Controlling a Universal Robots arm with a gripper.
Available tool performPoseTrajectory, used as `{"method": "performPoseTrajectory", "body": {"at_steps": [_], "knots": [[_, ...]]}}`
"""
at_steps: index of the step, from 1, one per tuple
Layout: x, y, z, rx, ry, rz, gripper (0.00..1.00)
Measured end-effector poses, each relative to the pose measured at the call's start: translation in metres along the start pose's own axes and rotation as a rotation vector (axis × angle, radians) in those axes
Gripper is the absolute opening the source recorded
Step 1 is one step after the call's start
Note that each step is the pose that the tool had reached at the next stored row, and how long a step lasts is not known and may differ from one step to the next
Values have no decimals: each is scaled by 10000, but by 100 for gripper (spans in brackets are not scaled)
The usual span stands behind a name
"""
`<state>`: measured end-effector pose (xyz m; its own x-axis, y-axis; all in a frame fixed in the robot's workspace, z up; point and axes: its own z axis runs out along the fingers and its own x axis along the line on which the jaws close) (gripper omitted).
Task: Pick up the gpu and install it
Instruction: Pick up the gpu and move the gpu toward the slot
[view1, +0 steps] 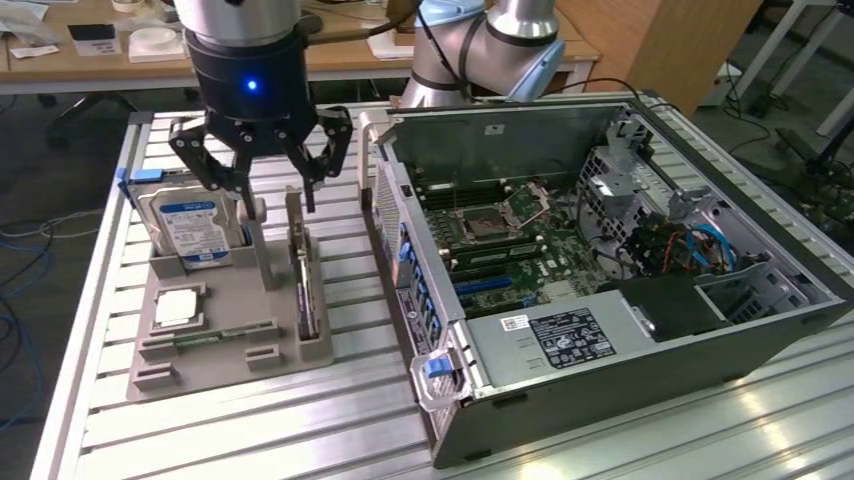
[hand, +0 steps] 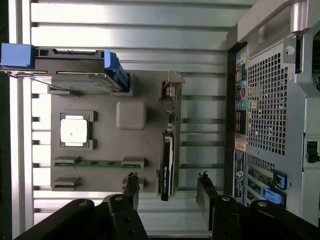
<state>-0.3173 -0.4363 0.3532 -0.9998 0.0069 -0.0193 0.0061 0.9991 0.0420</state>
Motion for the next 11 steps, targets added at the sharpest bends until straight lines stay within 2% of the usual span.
{"method": "performPoseTrajectory", "body": {"at_steps": [11], "knots": [[-2, -59, 170, 8, -1, 0, 59]]}}
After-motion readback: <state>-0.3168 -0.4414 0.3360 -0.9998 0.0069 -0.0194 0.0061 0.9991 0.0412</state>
